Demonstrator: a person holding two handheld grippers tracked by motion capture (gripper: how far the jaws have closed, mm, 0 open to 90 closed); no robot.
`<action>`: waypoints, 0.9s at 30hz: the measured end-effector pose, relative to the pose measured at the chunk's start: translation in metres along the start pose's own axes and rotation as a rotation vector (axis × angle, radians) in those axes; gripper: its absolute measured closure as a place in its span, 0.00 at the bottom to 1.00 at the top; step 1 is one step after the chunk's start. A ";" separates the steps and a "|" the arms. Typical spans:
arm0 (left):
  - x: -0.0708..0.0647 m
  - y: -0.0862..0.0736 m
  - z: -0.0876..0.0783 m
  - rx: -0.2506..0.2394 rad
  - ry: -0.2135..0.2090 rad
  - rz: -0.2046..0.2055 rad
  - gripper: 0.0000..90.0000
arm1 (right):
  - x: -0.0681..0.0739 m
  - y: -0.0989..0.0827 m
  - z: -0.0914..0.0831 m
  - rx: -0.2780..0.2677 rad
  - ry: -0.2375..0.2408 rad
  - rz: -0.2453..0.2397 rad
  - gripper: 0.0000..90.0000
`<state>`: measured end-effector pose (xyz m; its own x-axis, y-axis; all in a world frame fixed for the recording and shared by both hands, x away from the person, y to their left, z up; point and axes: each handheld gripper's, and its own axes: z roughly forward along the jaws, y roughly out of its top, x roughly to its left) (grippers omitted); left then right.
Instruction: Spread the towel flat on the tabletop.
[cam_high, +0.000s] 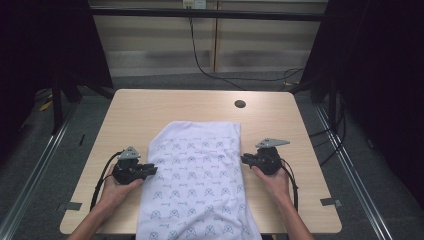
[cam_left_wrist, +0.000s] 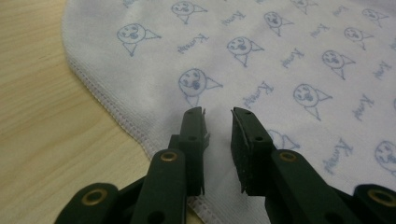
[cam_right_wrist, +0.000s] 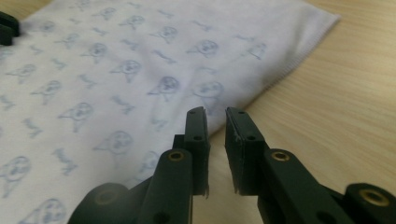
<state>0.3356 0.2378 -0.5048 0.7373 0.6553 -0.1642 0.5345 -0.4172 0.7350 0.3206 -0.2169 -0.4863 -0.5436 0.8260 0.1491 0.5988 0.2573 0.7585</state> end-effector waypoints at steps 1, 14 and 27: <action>0.001 0.000 0.000 -0.001 -0.002 -0.002 0.83 | -0.002 0.000 0.003 0.007 -0.018 0.002 0.88; 0.005 -0.001 -0.001 -0.008 -0.005 -0.031 0.82 | 0.029 -0.006 0.010 0.051 0.065 -0.094 0.77; 0.007 -0.001 -0.001 -0.013 -0.017 -0.044 0.82 | 0.049 -0.043 -0.018 0.110 0.045 -0.174 0.71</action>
<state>0.3394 0.2439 -0.5060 0.7201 0.6621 -0.2077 0.5614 -0.3800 0.7351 0.2576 -0.1964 -0.5001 -0.6684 0.7420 0.0517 0.5529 0.4492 0.7018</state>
